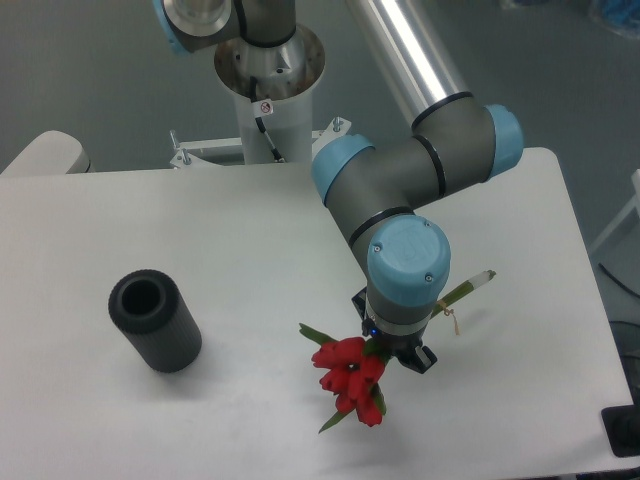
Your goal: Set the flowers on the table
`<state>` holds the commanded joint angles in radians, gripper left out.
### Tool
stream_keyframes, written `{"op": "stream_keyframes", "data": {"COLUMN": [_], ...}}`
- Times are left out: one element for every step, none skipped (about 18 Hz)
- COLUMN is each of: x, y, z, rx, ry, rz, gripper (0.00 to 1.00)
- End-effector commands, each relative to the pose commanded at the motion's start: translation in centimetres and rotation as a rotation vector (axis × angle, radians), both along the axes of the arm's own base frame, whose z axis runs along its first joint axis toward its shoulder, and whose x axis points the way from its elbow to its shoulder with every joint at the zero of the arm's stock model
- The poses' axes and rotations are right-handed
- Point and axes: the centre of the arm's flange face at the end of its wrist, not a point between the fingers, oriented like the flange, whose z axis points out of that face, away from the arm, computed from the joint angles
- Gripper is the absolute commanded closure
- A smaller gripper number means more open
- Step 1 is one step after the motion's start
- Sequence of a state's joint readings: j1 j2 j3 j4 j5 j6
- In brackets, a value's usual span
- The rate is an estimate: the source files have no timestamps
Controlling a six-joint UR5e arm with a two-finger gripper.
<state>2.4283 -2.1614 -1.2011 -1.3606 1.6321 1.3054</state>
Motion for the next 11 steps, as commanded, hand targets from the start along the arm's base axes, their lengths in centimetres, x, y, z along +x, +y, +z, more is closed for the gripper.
{"op": "stream_keyframes", "data": {"x": [0.03, 0.06, 0.08, 0.09, 0.11, 0.10, 0.12, 0.14, 0.16, 0.17, 0.27], "y": [-0.01, -0.03, -0.06, -0.08, -0.09, -0.08, -0.08, -0.10, -0.12, -0.15, -0.25], "z": [-0.07, -0.21, -0.28, -0.29, -0.37, -0.35, -0.33, -0.22, -0.11, -0.18, -0.36], "rx": [0.000, -0.001, -0.003, -0.004, -0.005, -0.004, -0.005, -0.004, -0.003, -0.005, -0.009], "ry": [-0.002, -0.003, -0.004, -0.005, -0.006, -0.005, -0.008, -0.007, -0.006, -0.006, -0.008], "rz": [0.000, -0.001, -0.002, -0.002, 0.000, -0.002, -0.002, -0.002, -0.002, 0.000, 0.001], "gripper": [1.00, 1.00, 1.00, 1.00, 1.00, 1.00, 1.00, 1.00, 1.00, 1.00, 1.00]}}
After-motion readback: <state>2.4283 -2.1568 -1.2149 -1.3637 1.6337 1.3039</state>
